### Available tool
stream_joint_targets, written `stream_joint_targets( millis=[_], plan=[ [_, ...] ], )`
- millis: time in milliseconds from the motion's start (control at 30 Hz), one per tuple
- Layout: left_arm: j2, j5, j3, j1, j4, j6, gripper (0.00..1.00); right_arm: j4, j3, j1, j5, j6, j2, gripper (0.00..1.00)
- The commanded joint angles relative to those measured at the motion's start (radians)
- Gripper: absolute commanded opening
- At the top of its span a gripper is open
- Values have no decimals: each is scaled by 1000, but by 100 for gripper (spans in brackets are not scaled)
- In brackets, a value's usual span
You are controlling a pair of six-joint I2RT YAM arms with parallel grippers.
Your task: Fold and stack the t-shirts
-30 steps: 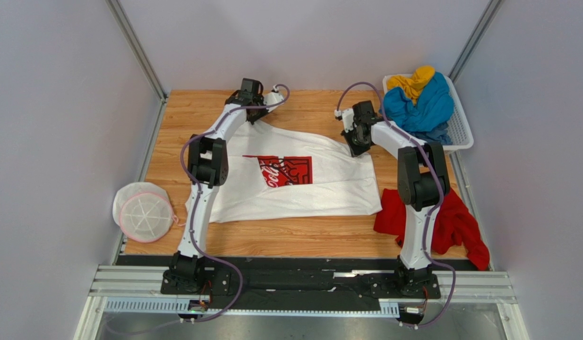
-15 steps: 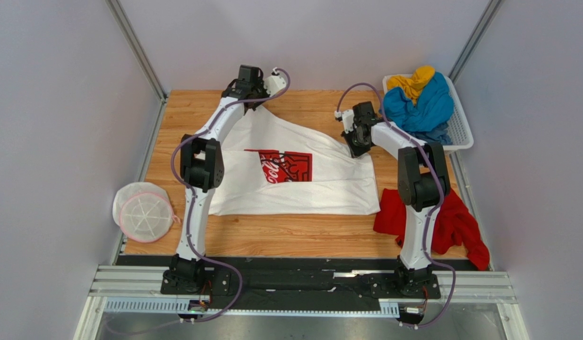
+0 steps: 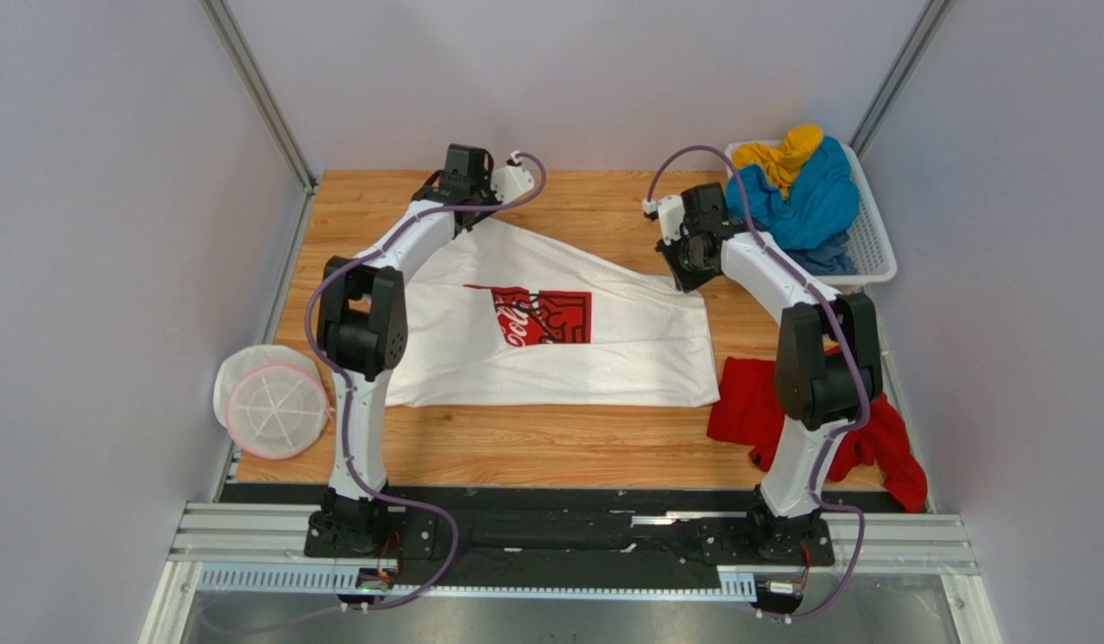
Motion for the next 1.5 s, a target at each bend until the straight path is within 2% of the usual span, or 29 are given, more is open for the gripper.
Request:
stream_joint_targets(
  millis=[0,467,700,900,1000,1267,1467],
  plan=[
    [-113,-50,-63,-20,62,4,0,-30,-25,3,16,-28,-105,0],
    [-285,-207,-312,-120,88,17,0,-25,-164,4,103,-108,-218,0],
    [-349,-274,-439,-139,86,32,0,6,-160,4,129,-134,-192,0],
    [-391,-311,-531,-148,115,66,0,-37,-126,6,85,-117,-180,0],
    [-391,-316,-534,-149,120,66,0,-21,-114,13,94,-134,-162,0],
    [-319,-354,-464,-149,143,61,0,19,92,13,166,-186,-59,0],
    [-257,-374,-410,-149,154,60,0,36,170,10,201,-210,-10,0]
  ],
)
